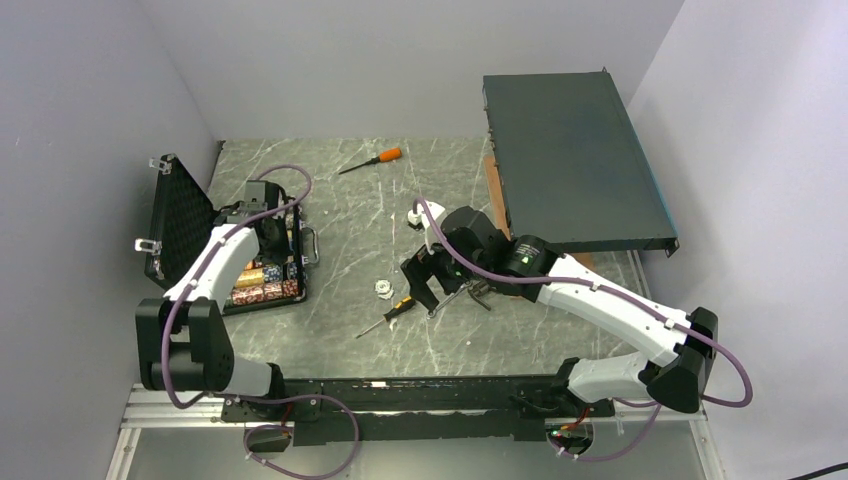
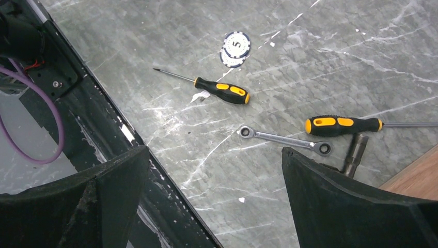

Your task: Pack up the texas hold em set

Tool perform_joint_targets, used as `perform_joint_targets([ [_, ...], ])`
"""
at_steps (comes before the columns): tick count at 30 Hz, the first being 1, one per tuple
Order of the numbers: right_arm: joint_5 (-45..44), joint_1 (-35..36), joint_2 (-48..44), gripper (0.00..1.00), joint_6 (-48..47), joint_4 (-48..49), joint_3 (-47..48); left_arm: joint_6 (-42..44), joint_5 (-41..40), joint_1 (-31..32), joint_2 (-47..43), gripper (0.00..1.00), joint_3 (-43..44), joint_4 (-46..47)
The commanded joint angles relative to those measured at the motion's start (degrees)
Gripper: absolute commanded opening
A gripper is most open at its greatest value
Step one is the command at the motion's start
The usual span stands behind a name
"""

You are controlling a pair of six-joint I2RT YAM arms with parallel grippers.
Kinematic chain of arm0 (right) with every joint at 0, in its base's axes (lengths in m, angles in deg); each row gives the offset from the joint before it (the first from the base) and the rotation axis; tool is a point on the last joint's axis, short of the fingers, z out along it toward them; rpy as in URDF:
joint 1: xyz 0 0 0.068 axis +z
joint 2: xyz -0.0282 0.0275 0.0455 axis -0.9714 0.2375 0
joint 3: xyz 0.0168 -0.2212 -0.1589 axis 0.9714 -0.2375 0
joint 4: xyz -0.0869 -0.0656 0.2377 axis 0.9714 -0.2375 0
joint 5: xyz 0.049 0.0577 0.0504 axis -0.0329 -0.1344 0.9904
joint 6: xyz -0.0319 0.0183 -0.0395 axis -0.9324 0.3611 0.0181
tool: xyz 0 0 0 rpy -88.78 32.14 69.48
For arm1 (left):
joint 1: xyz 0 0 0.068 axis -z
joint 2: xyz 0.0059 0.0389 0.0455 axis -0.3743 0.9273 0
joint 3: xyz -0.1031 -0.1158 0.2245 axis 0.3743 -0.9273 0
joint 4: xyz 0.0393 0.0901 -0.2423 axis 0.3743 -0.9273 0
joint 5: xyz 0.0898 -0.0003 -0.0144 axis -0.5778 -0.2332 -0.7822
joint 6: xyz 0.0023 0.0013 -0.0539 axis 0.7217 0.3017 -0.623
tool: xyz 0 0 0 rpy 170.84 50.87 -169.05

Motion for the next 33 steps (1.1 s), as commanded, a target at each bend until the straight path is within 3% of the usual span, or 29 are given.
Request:
perform_joint_targets([
  [1,0.2,-0.1,-0.9,1.00,0.4,2.0,-0.4,1.4,2.5,-0.9,1.5,0.00,0.3,1.7],
  [8,0.7,-0.1,-0.7,1.00,1.1,2.3,-0.5,1.7,7.0,-3.7,5.9,0.00,1.8,0.2],
  [14,0.8,-0.1,-0.7,1.00,1.6,2.4,-0.9,0.5,4.3,-4.4,7.3,0.00,2.7,-1.6],
  [16,0.9,-0.1,-0.7,1.00,1.8,2.6,-1.1,-0.1,3.3,-4.5,7.9,0.07,3.7,-2.8],
  [19,1.4,0.0,-0.3,1.00,2.1,2.8,-1.3,-0.8,2.9,-4.4,7.9,0.28,4.0,-3.6],
  [21,1.6,0.0,-0.1,1.00,2.3,2.7,-1.2,-1.0,2.7,-4.4,7.4,0.35,3.8,-3.5],
  [33,3.0,0.1,1.0,1.00,3.3,3.2,-1.2,-1.1,3.1,-2.8,7.2,0.53,4.5,-2.8],
])
